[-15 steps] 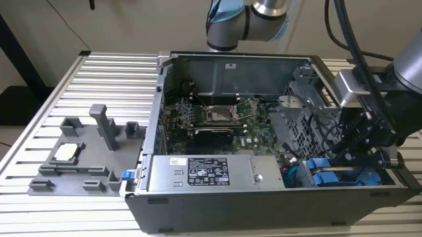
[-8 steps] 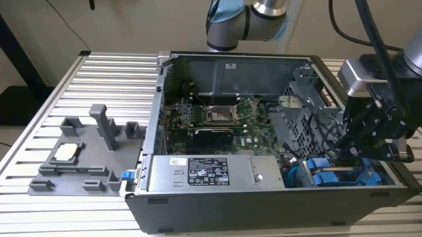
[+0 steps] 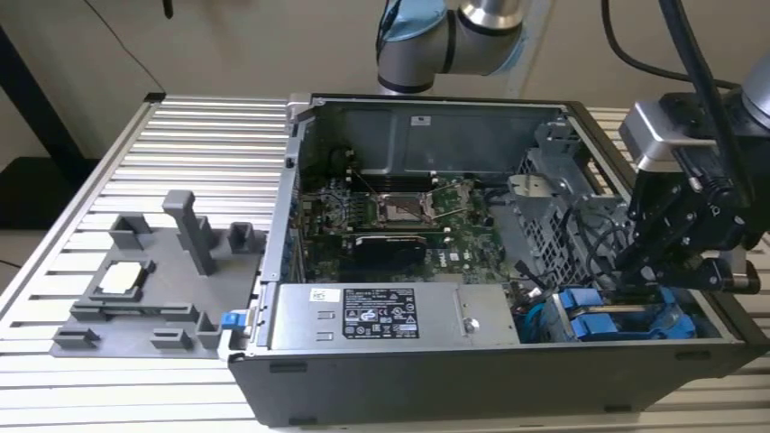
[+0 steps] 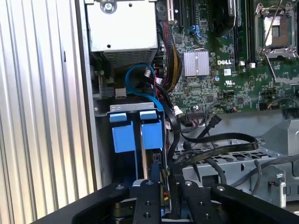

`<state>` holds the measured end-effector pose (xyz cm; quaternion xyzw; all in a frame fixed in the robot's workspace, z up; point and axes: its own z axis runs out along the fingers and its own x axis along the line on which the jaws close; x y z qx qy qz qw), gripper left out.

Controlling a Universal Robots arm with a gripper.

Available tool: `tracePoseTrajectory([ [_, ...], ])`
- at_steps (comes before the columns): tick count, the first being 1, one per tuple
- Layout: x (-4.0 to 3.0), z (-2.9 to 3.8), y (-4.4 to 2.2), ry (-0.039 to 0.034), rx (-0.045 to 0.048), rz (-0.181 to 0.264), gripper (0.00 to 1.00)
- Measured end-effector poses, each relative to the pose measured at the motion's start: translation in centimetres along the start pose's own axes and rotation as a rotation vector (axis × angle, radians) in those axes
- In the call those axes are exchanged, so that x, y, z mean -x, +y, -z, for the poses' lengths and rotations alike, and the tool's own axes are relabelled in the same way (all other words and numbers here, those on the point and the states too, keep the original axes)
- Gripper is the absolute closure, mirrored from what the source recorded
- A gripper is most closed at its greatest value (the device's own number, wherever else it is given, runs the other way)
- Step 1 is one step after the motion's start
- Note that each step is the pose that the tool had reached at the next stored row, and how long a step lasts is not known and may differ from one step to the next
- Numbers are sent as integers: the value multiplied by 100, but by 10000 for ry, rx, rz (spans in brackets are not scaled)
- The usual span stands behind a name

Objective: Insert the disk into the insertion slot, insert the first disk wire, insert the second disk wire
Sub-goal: 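Insert the second disk wire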

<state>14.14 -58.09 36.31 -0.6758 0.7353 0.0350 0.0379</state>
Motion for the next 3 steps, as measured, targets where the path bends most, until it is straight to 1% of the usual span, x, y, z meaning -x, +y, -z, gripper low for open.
tracePoseTrajectory([
  [3, 0, 2, 0, 0, 0, 0, 76],
])
